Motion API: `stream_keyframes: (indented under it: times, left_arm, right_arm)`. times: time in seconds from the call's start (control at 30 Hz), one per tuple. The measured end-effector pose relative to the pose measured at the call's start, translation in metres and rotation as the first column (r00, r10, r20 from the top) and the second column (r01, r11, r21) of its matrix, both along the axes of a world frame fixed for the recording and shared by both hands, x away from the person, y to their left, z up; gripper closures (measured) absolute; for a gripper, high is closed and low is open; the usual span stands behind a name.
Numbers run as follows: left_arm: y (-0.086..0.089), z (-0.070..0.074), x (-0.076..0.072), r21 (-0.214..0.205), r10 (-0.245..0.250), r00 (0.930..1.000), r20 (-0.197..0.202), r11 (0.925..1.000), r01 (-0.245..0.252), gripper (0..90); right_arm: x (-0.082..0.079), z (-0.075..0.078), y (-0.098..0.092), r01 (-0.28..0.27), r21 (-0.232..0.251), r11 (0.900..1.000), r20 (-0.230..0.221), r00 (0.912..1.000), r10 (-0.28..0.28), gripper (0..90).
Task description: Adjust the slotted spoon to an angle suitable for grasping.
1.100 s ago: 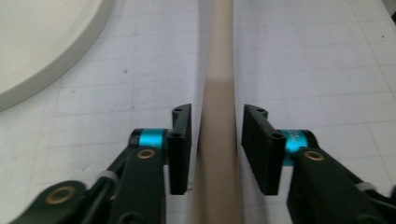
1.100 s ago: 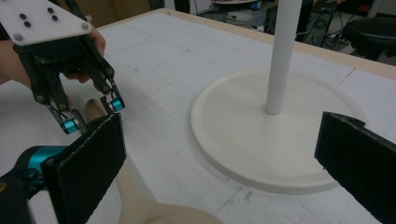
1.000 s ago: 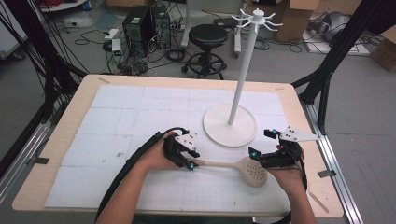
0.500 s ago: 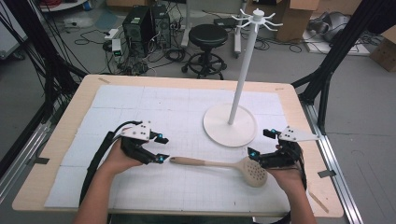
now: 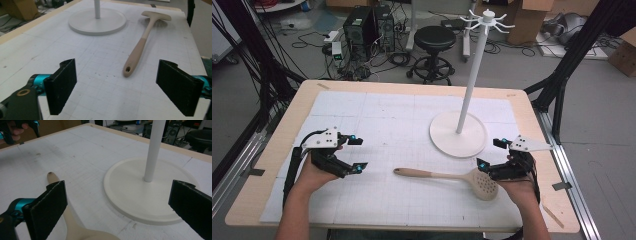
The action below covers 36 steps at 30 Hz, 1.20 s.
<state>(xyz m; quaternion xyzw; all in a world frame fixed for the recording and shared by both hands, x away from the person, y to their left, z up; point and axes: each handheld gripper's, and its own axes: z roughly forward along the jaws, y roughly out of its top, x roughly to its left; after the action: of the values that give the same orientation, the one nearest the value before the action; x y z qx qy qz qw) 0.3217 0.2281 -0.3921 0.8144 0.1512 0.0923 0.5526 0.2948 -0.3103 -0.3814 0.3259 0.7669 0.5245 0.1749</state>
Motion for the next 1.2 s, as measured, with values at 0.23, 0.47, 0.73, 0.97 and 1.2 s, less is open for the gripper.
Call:
stream_keyframes:
  times: [0.23, 0.47, 0.73, 0.97, 1.2]
  left_arm:
    - [0.014, -0.003, 0.0, -0.034, 0.047, 0.9989, -0.008, 0.9983, -0.047, 9.3]
    - [0.017, -0.002, 0.0, -0.061, 0.045, 0.999, -0.005, 0.9971, -0.045, 6.8]
    - [0.02, 0.0, -0.001, -0.077, 0.054, 0.9985, 0.008, 0.9956, -0.053, 6.7]
    - [0.024, 0.004, -0.003, -0.102, 0.076, 0.9967, 0.031, 0.9922, -0.072, 6.7]
    - [0.028, 0.007, -0.005, -0.128, 0.089, 0.995, 0.045, 0.9883, -0.083, 6.7]
  right_arm:
    - [0.001, 0.003, 0.001, -0.003, 0.019, 0.9998, 0.007, 1.0, 0.003, 1.0]
    - [0.002, 0.004, 0.004, -0.01, 0.015, 0.9998, 0.009, 0.9999, 0.01, 1.0]
    - [0.001, 0.004, 0.006, -0.016, 0.011, 0.9998, 0.006, 0.9999, 0.016, 1.0]
    - [0.001, 0.004, 0.008, -0.034, 0.005, 0.9994, 0.004, 0.9994, 0.034, 1.0]
    - [0.002, 0.006, 0.013, -0.052, -0.01, 0.9986, 0.004, 0.9986, 0.052, 1.0]
